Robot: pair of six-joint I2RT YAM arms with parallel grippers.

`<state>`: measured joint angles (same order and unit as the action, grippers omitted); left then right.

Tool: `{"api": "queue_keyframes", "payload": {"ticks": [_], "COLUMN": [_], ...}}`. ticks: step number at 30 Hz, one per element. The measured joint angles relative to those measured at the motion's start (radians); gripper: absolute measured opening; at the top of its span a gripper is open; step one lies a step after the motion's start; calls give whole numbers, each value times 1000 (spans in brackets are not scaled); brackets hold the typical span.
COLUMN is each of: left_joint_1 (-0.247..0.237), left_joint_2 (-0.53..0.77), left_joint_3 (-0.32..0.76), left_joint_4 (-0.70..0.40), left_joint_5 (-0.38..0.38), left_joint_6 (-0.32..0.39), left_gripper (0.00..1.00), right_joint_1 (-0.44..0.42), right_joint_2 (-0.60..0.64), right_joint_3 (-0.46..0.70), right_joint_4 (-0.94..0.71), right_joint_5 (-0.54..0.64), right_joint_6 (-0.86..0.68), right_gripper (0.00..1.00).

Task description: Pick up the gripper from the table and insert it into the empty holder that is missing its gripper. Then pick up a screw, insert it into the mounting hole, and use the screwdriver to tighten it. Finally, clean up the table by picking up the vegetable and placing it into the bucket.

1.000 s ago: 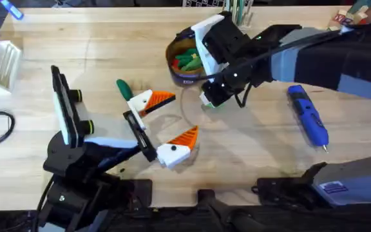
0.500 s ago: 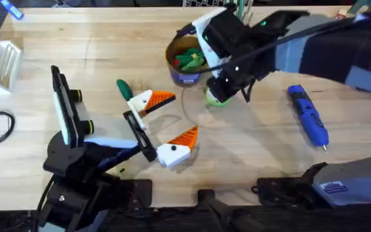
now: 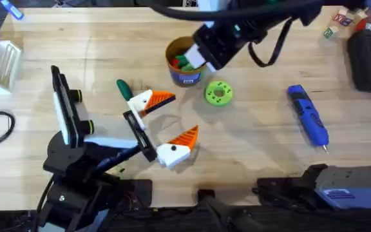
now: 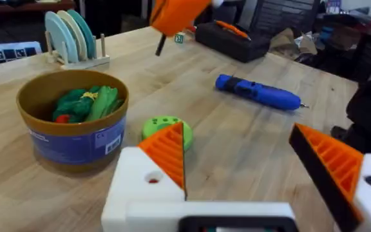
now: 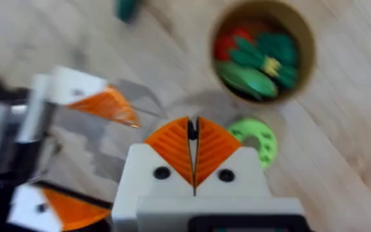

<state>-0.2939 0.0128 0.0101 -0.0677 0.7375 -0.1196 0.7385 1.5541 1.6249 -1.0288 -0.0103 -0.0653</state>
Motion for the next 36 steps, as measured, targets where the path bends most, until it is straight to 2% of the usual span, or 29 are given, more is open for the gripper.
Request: {"api": "queue_keyframes", "payload": {"ticks": [5, 12, 18, 27, 36], "left_joint_1": [0, 0, 0, 0, 0], "left_joint_2": [0, 0, 0, 0, 0], "left_joint_3": [0, 0, 0, 0, 0], "left_joint_4": [0, 0, 0, 0, -1], "left_joint_5": [0, 0, 0, 1, -1], "left_joint_6": [17, 88, 106, 112, 111], "left_gripper": [987, 986, 987, 987, 987], "right_joint_1": [108, 204, 213, 230, 230], "right_joint_2": [-4, 5, 19, 105, 117], "right_joint_3": [28, 28, 28, 28, 28], "right_joint_4": [41, 87, 112, 111, 117], "right_joint_5": [-107, -153, -163, -163, -164], "right_joint_6": [-18, -1, 18, 21, 23], "right_gripper": [6, 6, 6, 6, 6]}}
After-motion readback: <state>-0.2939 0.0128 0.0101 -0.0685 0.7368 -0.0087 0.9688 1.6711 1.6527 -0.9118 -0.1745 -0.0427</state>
